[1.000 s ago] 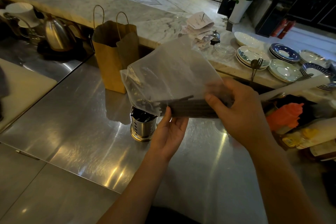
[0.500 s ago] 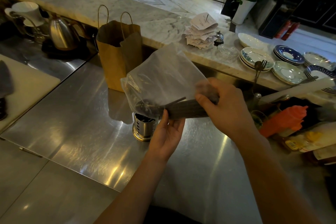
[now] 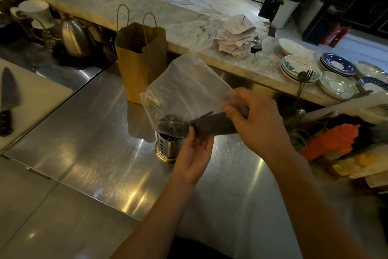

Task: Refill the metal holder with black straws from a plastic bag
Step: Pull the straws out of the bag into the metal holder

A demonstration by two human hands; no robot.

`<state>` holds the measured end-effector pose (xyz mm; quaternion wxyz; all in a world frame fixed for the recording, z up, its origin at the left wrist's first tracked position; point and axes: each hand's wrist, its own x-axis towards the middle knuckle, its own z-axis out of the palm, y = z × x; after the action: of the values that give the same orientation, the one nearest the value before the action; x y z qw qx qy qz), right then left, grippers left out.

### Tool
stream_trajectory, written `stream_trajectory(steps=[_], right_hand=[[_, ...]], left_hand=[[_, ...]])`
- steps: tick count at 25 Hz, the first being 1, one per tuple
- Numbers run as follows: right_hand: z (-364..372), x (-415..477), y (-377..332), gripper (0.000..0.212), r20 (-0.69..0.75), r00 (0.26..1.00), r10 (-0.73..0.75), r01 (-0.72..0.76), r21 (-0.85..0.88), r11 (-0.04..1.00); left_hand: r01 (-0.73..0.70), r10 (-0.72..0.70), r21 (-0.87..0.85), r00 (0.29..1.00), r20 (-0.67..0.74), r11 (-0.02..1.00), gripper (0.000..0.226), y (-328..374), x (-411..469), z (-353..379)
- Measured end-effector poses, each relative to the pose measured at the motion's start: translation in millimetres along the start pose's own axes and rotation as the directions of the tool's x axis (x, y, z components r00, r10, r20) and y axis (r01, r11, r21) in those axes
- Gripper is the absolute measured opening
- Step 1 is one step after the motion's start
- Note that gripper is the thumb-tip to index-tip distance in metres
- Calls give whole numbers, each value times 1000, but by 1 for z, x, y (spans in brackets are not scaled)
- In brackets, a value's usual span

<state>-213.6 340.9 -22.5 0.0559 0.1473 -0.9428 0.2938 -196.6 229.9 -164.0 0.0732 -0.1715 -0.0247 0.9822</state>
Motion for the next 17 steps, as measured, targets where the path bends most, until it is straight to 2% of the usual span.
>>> stream_trajectory(steps=[8,11,17], right_hand=[[5,3,5,24,-63,998,-2,5,49,999],[8,1,8,27,-60,998,20,-13,114,993],[13,-4,18,42,45,995,88,-92,76,993]], left_hand=[[-19,19,5,999,-29,1000,32,1,4,-5],[-19,18,-21,999,-43,1000,38,3,9,-7],[7,-9,-31,997,-76,999,49,1,13,-9]])
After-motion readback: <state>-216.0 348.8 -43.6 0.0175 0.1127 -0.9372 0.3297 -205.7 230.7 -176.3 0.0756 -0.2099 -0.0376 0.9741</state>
